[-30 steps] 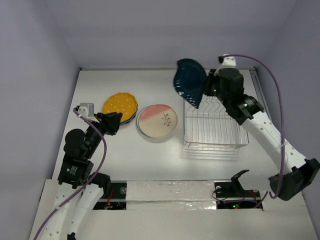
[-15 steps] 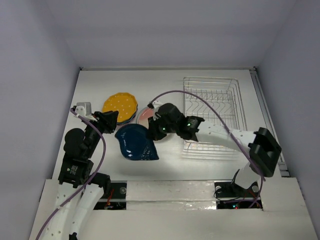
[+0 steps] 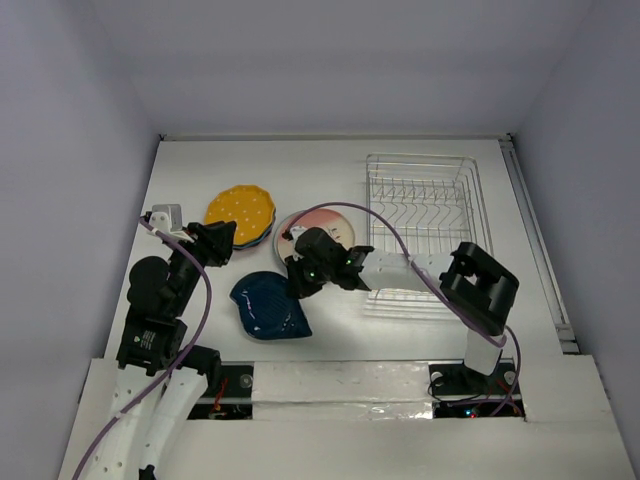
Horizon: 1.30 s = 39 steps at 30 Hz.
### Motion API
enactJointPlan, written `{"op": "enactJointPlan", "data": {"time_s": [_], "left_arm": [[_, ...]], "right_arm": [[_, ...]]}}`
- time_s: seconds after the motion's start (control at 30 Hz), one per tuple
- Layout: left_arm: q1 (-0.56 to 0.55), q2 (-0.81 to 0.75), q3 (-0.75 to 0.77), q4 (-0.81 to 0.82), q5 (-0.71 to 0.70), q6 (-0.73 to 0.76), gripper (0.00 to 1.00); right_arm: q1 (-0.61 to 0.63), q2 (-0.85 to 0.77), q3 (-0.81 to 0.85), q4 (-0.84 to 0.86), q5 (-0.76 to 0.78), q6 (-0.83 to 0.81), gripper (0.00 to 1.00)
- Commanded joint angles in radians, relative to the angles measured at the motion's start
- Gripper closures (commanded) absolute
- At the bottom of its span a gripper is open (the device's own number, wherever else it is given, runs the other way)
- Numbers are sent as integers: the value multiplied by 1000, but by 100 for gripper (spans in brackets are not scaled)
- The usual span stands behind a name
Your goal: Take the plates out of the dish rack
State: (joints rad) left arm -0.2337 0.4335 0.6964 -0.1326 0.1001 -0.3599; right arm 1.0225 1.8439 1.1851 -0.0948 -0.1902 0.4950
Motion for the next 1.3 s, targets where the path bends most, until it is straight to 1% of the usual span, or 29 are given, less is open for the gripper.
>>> {"op": "enactJointPlan", "data": {"time_s": [0.0,0.13,0.17,0.3,0.47,0.53,0.57,0.73,0.77,0.93,1.03,1.07,1.13,1.17,1.2,1.23,1.27], "left_arm": [[5,4,37,44,6,7,73],[5,8,35,47,10,7,73],[5,7,35,47,12,6,73],[14,5,34,47,13,6,72],[14,7,32,50,23,3,72],[14,8,32,50,23,1,72],[14,7,32,50,23,1,72],[14,4,32,48,24,-1,71],[14,5,32,50,26,1,71],[14,4,31,50,27,1,71],[14,4,31,53,29,-1,69],[14,4,31,53,29,-1,67],[14,5,31,54,32,-1,64],[14,7,31,54,33,-1,61],[14,7,31,56,33,-1,59],[14,8,31,56,33,-1,56],[14,8,31,57,35,-1,46]], "right_arm": [[11,-14,1,145,27,19,100],[11,9,-4,119,70,11,100],[11,15,-2,106,108,7,99],[11,26,-16,55,182,-3,87],[11,37,-24,14,254,-10,80],[11,44,-19,7,258,-12,79],[11,51,-15,-17,271,-15,75],[11,58,-10,-40,296,-19,63],[11,58,-10,-46,302,-19,58],[11,26,-22,-45,305,-15,56],[11,-46,-27,-57,314,-13,47],[11,-73,-28,-65,314,-18,40],[11,-156,-25,-75,316,-24,32],[11,-188,-24,-88,327,-33,26],[11,-221,-22,-91,333,-38,23],[11,-286,-21,-97,343,-44,21],[11,-322,-18,-109,374,-52,20]]}}
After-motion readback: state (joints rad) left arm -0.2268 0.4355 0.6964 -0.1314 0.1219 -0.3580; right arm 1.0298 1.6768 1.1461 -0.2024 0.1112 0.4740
